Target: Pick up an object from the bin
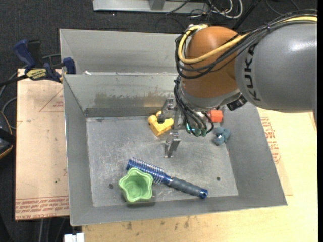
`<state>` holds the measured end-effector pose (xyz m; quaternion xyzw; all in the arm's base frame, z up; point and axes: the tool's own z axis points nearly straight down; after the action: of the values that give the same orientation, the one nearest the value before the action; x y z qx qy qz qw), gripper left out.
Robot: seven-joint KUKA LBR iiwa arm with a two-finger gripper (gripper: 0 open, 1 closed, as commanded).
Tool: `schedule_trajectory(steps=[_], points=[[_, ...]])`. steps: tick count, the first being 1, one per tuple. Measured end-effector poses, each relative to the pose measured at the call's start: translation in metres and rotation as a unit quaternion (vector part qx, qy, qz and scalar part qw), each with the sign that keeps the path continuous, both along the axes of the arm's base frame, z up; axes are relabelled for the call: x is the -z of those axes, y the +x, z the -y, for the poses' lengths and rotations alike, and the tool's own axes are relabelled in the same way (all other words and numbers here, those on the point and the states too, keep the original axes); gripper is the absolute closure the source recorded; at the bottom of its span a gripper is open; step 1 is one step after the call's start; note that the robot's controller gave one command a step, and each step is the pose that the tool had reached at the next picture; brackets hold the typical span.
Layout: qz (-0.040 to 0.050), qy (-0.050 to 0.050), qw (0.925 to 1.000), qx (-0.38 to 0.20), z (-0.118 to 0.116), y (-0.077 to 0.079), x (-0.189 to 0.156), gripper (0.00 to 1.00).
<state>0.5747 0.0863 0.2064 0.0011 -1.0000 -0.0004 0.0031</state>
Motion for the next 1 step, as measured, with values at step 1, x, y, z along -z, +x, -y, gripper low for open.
schedule_trajectory(steps=[1], points=[[0.0084,0.002,0.9981,0.061,0.0387,-0.0796,0.1339,0.0]])
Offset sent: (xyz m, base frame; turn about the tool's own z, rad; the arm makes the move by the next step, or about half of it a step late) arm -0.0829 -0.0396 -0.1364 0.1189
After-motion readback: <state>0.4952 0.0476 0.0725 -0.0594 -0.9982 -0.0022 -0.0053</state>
